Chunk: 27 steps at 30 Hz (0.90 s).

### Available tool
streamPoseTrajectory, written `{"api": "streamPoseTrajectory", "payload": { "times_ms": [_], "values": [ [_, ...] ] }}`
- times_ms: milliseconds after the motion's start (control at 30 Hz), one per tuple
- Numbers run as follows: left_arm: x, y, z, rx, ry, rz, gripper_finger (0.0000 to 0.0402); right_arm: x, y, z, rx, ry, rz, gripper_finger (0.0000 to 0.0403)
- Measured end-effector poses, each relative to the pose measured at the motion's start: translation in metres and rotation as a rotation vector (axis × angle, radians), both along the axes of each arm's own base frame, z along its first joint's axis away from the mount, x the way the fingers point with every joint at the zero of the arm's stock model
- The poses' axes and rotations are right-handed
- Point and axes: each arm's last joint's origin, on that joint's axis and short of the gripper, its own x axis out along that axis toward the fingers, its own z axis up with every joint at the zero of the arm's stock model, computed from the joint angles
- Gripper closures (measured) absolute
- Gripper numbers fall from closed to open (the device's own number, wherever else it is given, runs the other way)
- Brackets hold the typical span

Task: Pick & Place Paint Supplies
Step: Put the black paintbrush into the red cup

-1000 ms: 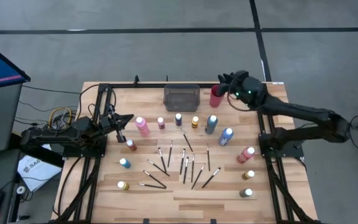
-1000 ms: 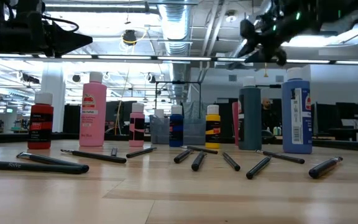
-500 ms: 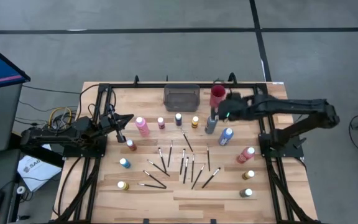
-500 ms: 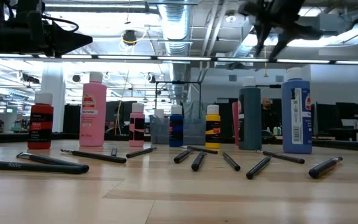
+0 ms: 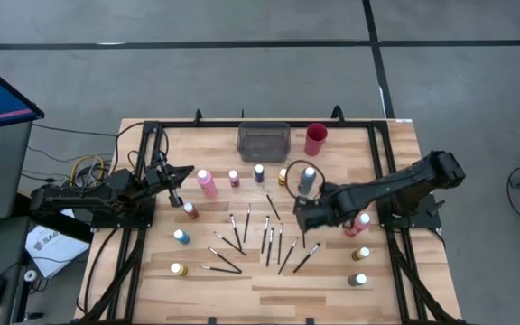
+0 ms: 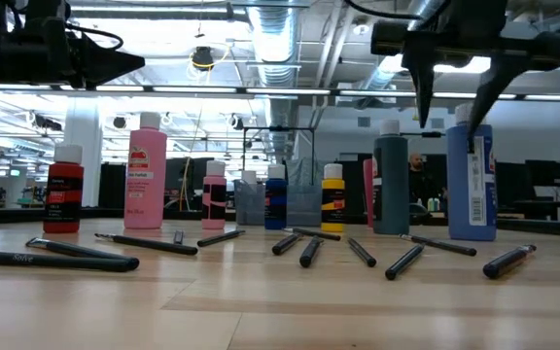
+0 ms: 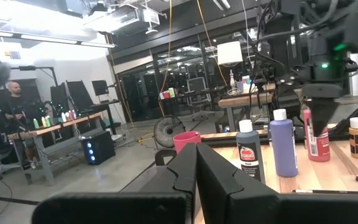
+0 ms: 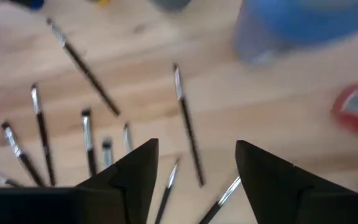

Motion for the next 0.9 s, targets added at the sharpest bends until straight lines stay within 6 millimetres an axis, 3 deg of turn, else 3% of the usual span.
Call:
{"api": "streamPoseTrajectory", "payload": {
  "times_ms": [333,900],
  "values": [
    [0.000,0.000,0.000,0.000,-0.001,0.000,0.0399,0.002,0.048,-0.033,0.194,0.101,-0.113,0.0181],
    [0.000,0.000,0.000,0.000,-0.001,0.000,0.0399,0.021,0.046,-0.096,0.152,0.299,-0.180,0.0186]
  ]
}}
